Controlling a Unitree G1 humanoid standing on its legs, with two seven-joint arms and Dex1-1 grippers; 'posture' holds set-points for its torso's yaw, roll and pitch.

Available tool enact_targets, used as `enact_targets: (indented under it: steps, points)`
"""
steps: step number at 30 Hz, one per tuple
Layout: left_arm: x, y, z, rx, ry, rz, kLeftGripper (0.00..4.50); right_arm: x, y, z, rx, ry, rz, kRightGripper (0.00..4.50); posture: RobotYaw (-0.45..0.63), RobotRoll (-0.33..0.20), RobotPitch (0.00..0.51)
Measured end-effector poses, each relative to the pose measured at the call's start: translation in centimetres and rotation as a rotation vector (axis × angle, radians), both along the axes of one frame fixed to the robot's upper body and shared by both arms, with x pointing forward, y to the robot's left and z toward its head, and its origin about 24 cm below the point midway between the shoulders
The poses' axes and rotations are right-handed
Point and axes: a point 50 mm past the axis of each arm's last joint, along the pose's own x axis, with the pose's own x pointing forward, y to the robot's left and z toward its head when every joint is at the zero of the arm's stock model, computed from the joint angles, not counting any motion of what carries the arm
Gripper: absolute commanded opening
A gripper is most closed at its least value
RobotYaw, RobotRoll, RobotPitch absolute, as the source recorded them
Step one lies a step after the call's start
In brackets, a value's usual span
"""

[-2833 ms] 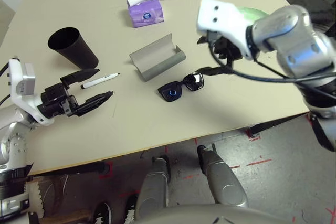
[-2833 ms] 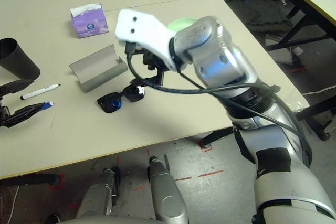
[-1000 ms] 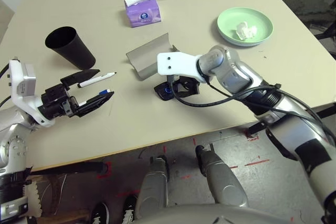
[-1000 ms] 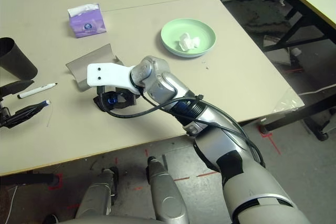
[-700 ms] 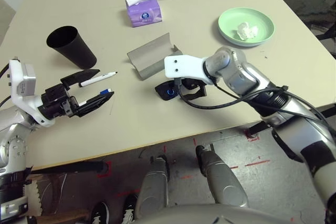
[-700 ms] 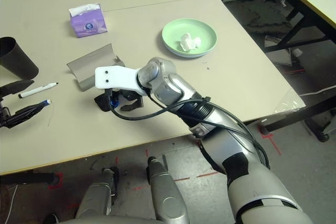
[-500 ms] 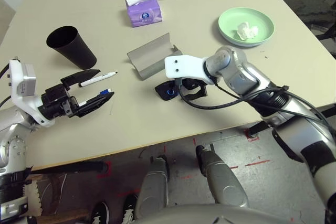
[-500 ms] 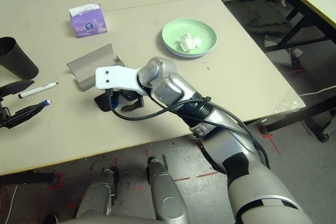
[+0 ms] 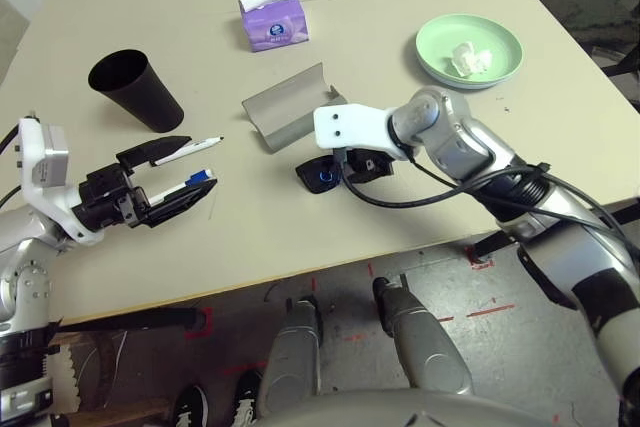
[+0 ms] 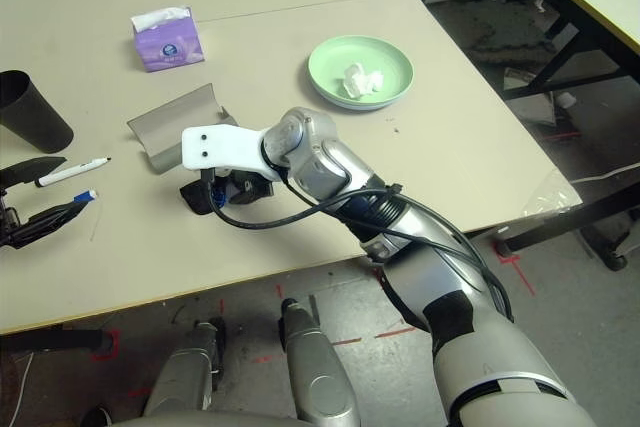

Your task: Organize and tidy the items on the table.

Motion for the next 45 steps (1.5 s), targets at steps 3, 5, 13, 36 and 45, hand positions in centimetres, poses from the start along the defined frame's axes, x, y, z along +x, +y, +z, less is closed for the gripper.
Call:
enact_targets:
  steps: [3,5,13,36,45]
  points:
    - [0.0,0.0,0.0,-0.002,0.0,0.0,4.5,0.0,0.0,0.1,0.004,0.0,-0.002,0.18,-0.13,0.0,0.266]
    - [0.0,0.0,0.0,-0.002,-0.001,0.001,4.5,0.0,0.1,0.1,0.003,0.002,0.001,0.16,-0.13,0.0,0.266]
    - [0.0,0.0,0.0,-0.002,-0.002,0.001,4.5,0.0,0.2,0.1,0.003,0.003,0.003,0.16,-0.13,0.0,0.265]
    - [-0.1,0.9,-0.1,-0.034,-0.021,0.095,4.5,1.2,2.1,6.3,0.0,-0.182,0.126,0.16,-0.12,0.0,0.256]
    - [-1.0,1.8,-1.3,-0.073,-0.032,0.217,4.5,2.0,3.4,7.4,0.054,-0.287,0.199,0.16,-0.11,0.0,0.251]
